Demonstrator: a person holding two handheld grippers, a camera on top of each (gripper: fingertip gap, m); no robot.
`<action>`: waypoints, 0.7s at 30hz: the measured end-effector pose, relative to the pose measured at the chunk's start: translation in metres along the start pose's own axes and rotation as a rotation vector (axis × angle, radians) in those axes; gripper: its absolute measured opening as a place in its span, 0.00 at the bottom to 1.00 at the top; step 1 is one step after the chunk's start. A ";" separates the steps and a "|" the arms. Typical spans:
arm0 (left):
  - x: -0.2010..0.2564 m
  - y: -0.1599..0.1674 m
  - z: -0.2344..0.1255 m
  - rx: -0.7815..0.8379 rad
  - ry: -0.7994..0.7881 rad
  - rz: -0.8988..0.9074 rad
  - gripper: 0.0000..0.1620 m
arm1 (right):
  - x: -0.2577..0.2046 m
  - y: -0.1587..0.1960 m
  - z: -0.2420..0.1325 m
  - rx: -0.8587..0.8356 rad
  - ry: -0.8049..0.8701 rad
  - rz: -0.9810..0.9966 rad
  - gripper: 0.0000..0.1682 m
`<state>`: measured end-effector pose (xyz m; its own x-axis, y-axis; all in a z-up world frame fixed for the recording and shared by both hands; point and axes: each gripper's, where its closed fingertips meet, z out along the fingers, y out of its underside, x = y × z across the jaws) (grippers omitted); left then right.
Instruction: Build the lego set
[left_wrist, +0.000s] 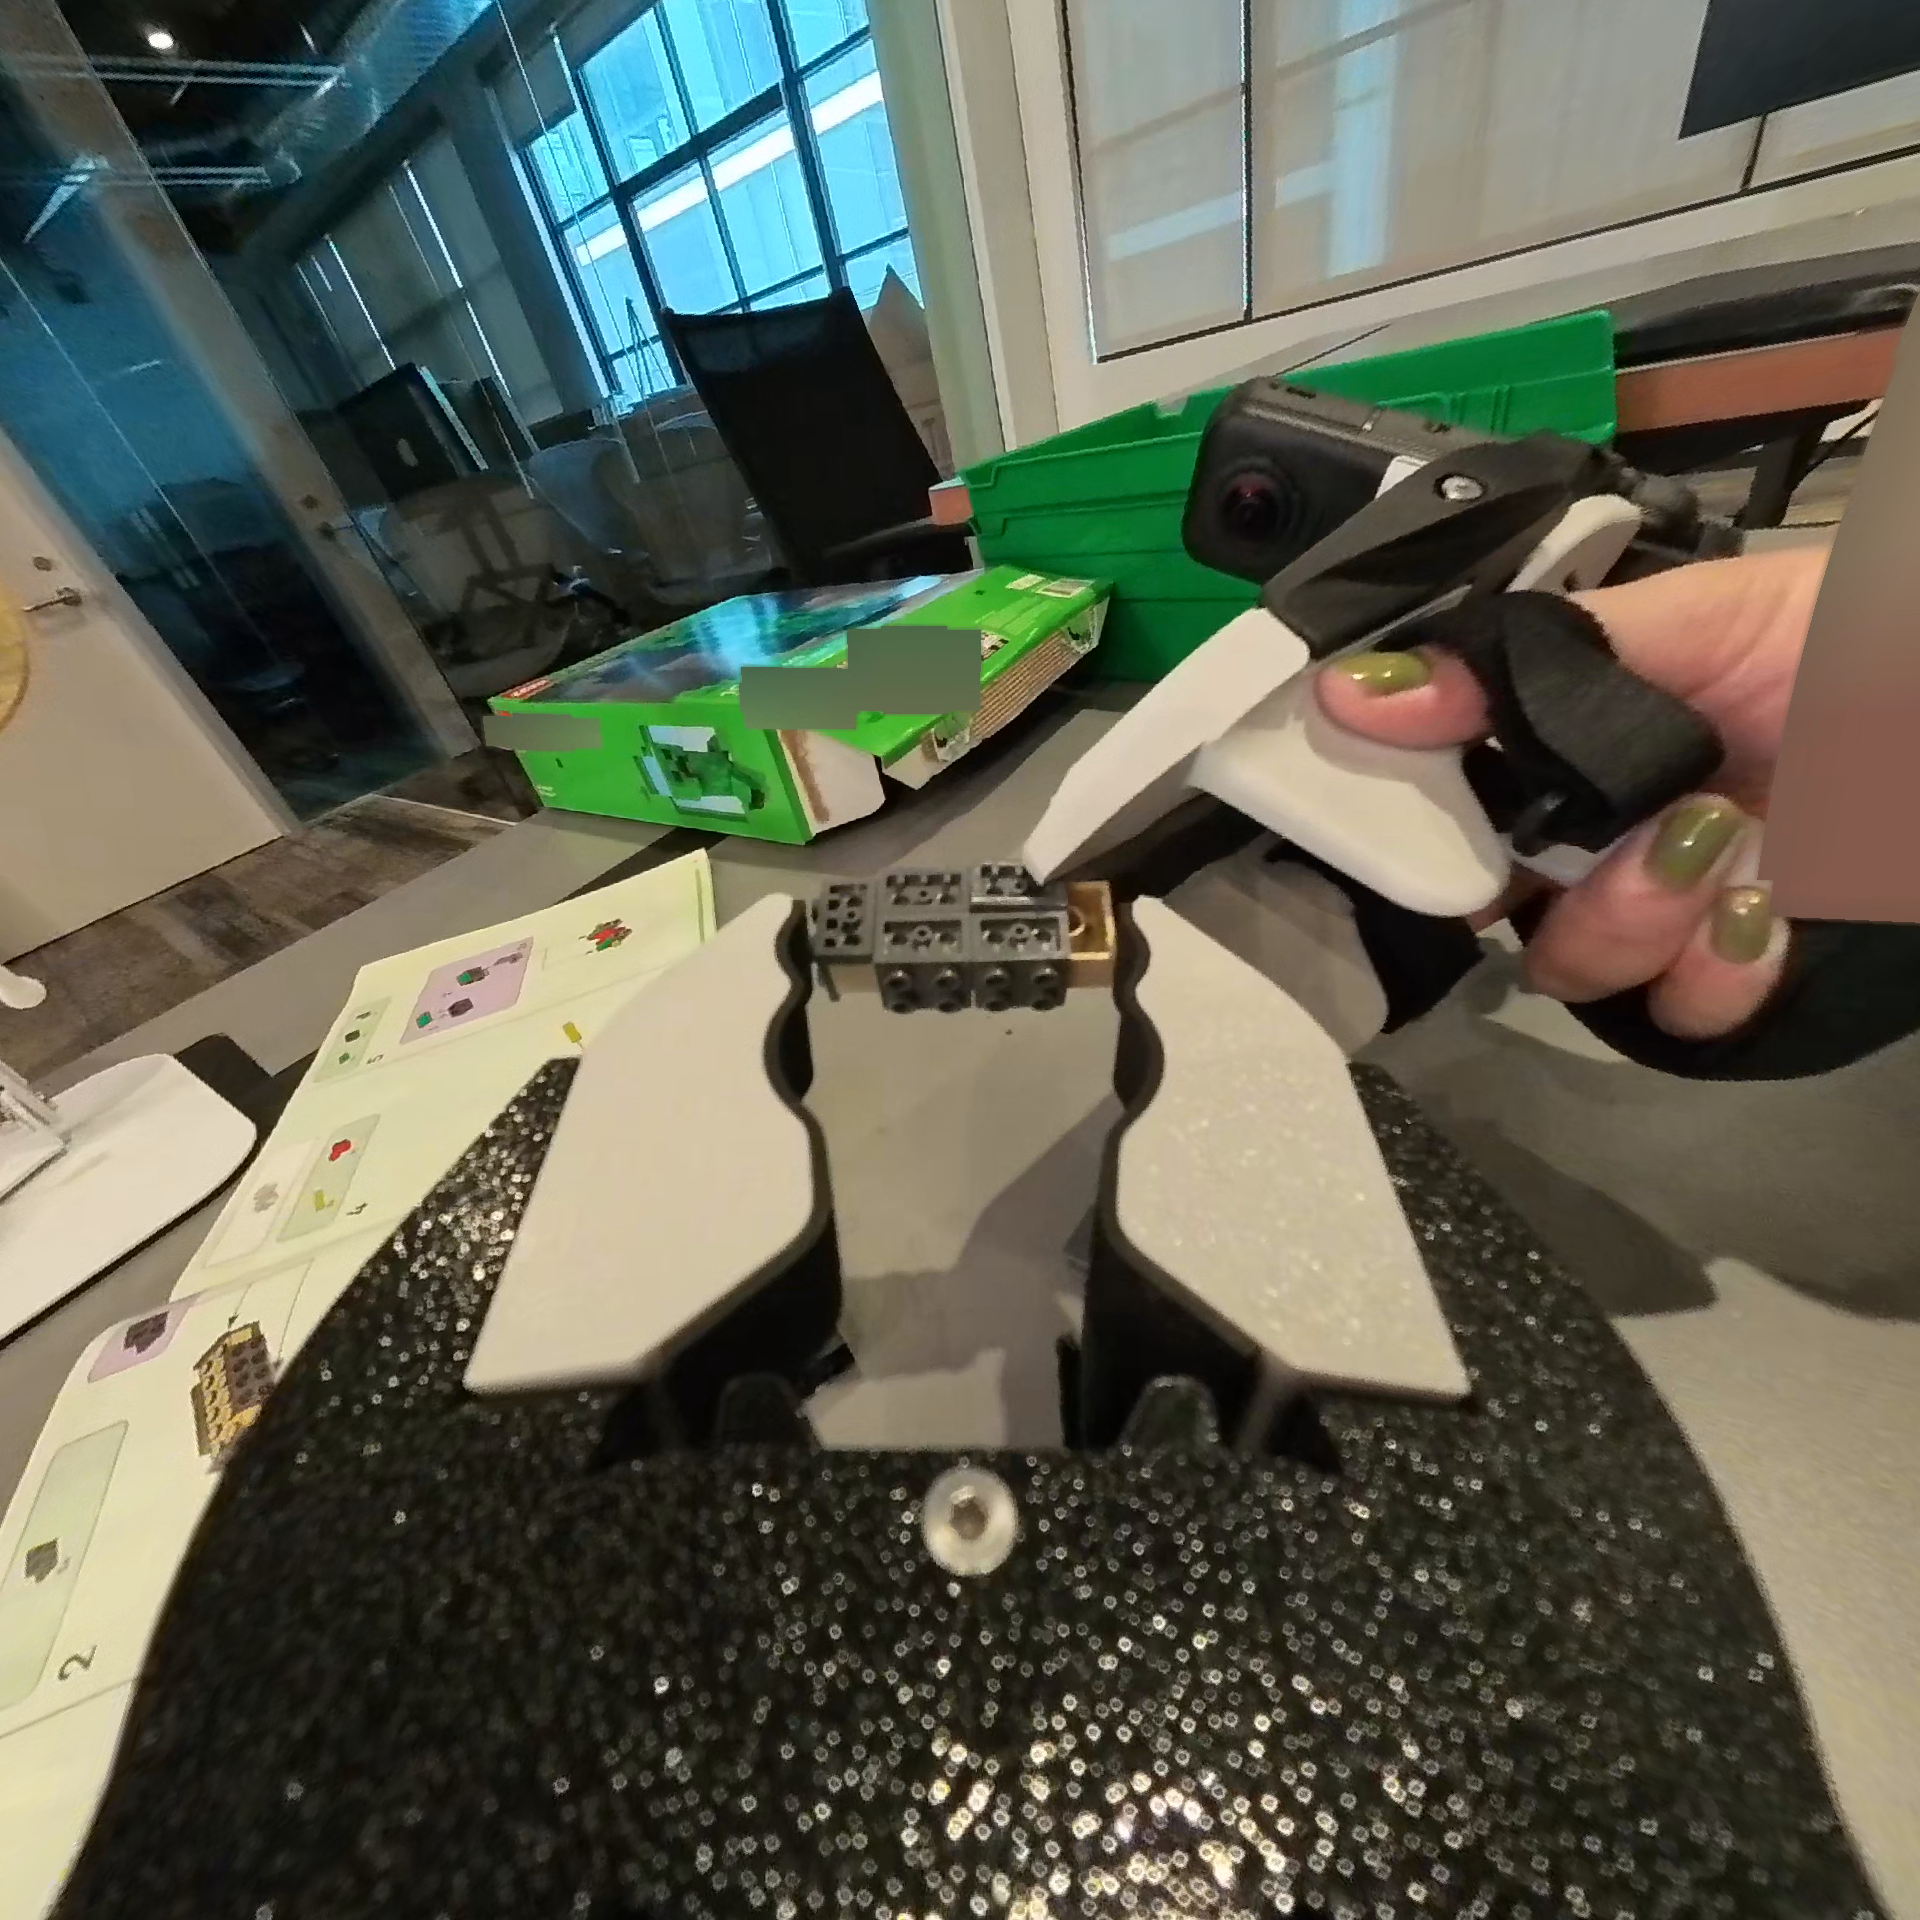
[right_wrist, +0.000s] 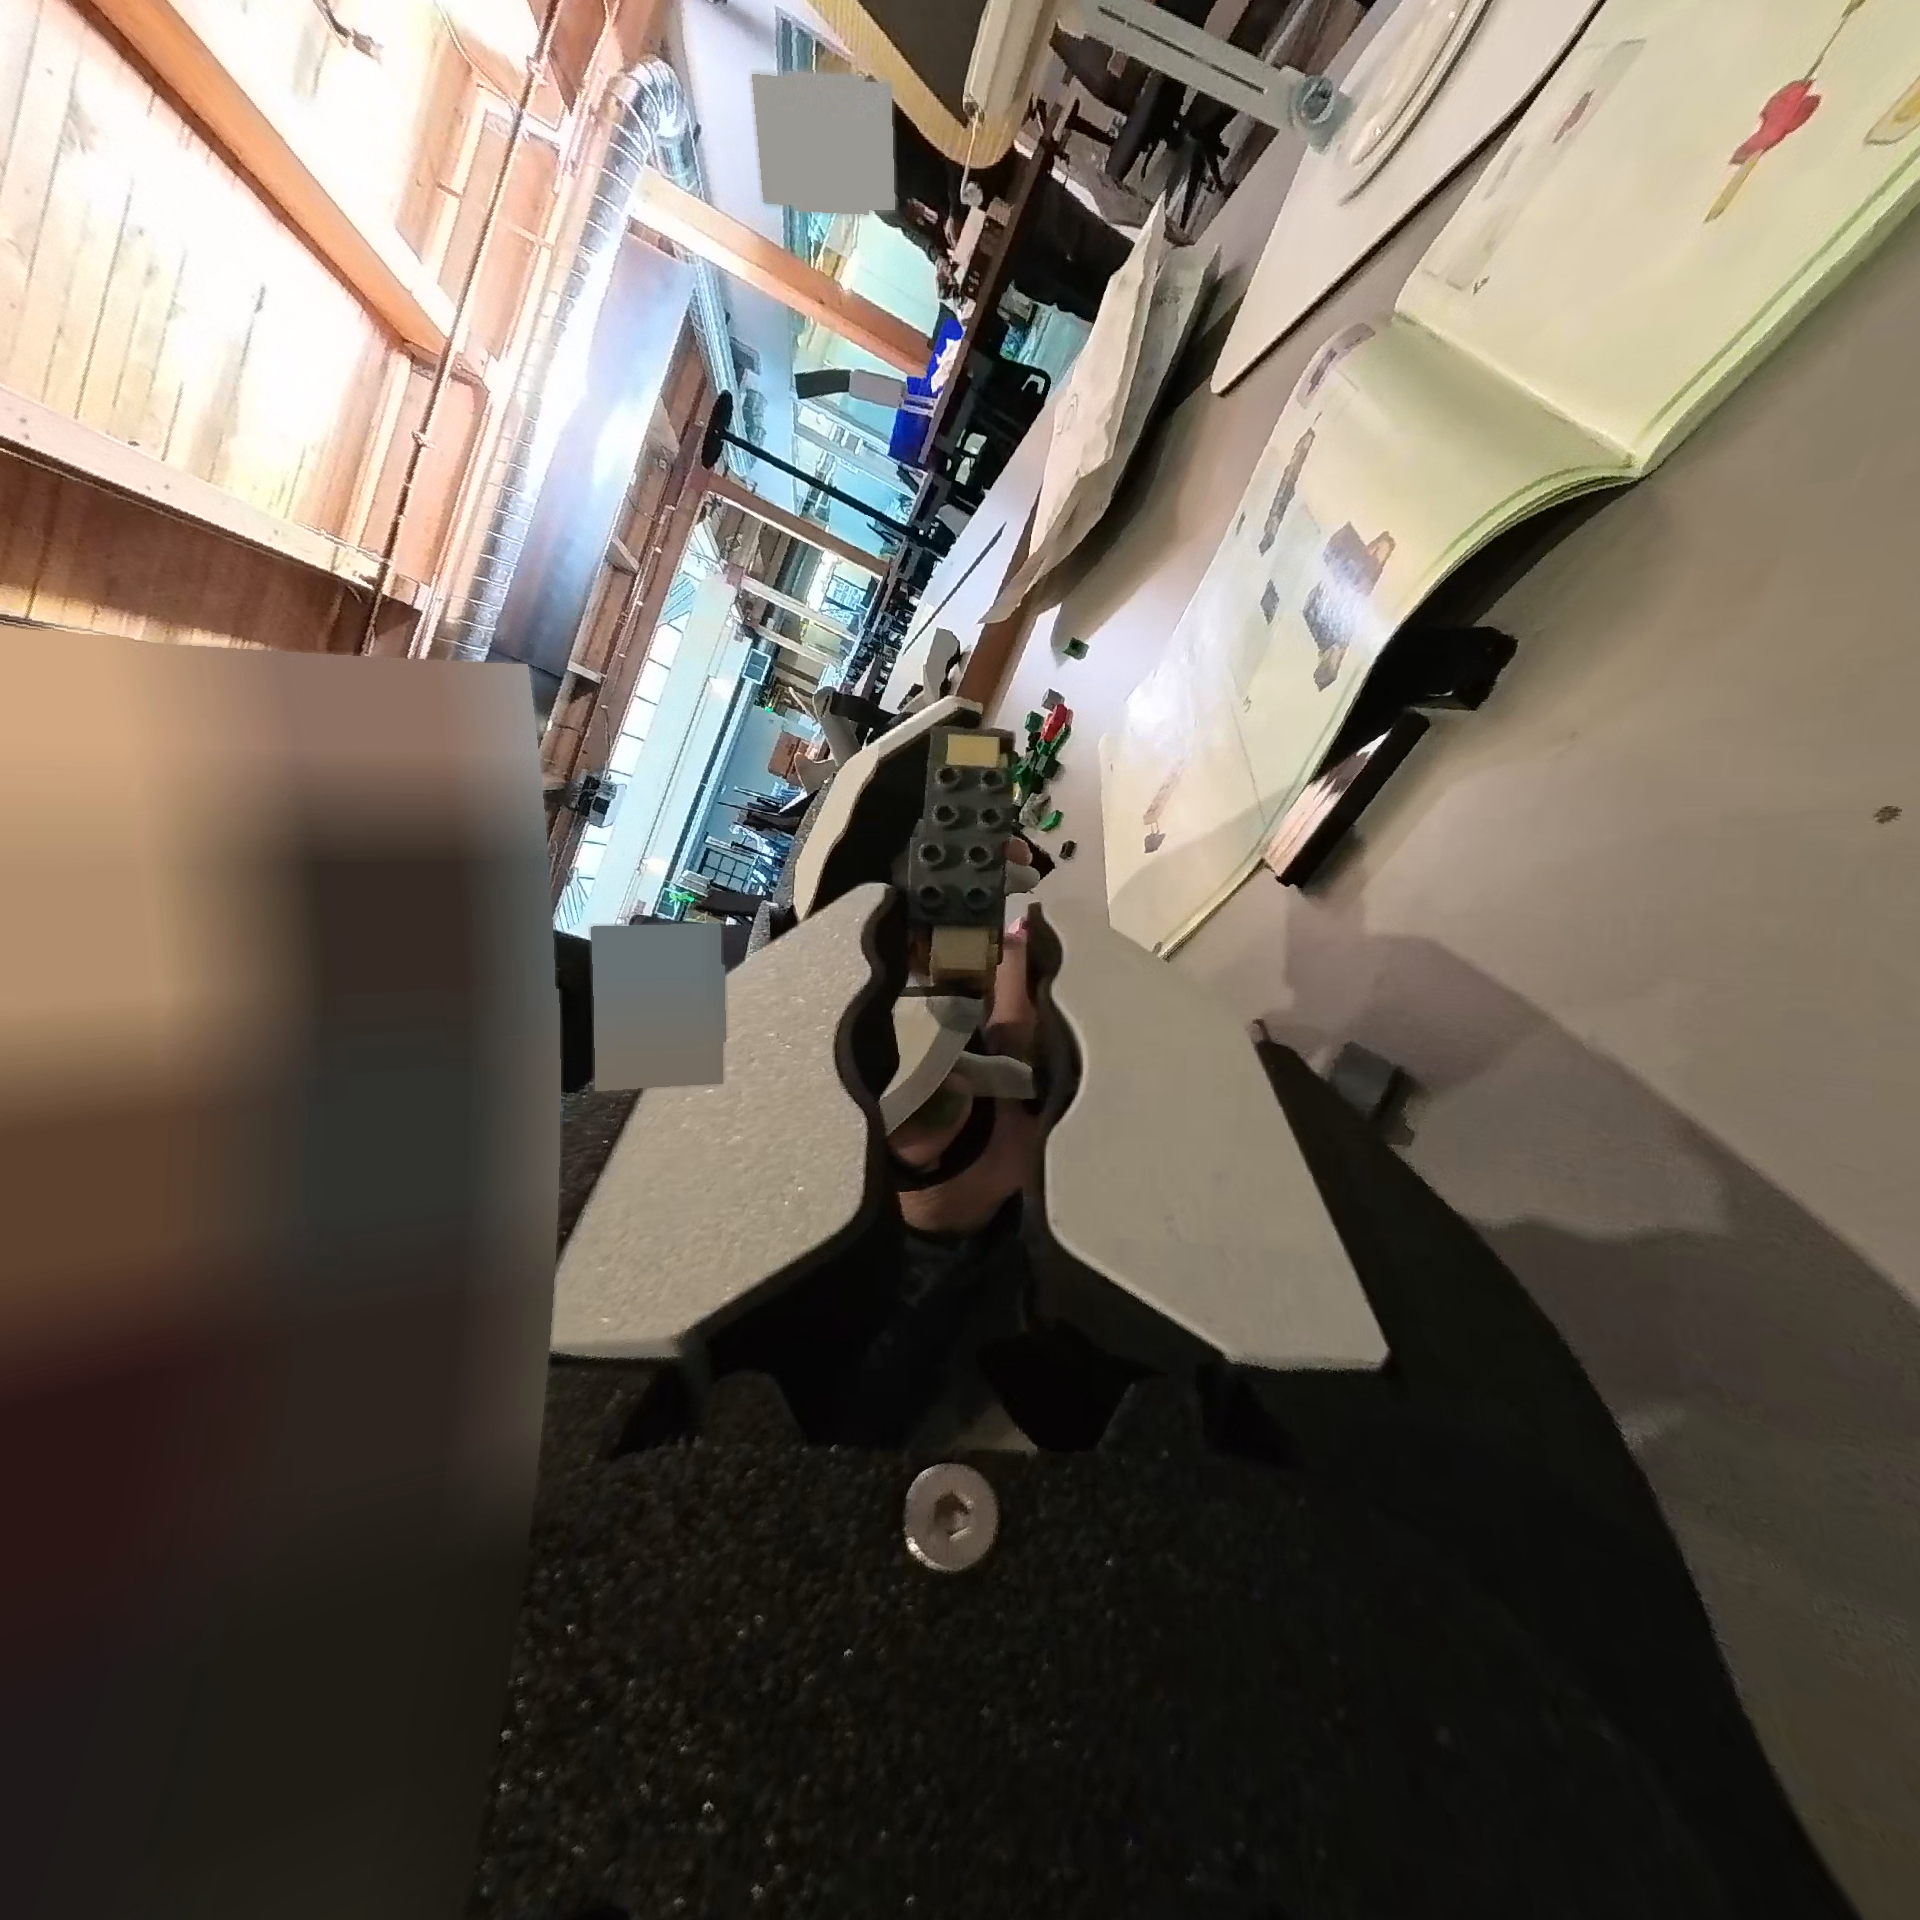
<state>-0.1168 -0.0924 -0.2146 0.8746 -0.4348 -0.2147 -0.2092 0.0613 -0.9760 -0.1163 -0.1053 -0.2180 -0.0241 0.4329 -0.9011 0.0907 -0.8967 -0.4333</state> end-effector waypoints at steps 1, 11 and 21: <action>0.000 0.000 0.000 -0.001 -0.002 0.003 0.34 | 0.000 0.000 0.000 0.001 -0.003 0.000 0.11; 0.002 -0.002 -0.001 0.019 0.010 0.015 0.34 | -0.004 0.001 0.000 -0.011 -0.036 0.018 0.09; 0.004 -0.011 -0.005 0.076 0.024 0.068 0.34 | -0.011 0.005 -0.001 -0.077 -0.062 0.000 0.09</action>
<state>-0.1130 -0.0999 -0.2049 0.8484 -0.4487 -0.2810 -0.2336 0.1591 -0.9592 -0.1143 -0.1142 -0.2102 -0.0858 0.4247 -0.9013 0.1664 -0.8858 -0.4332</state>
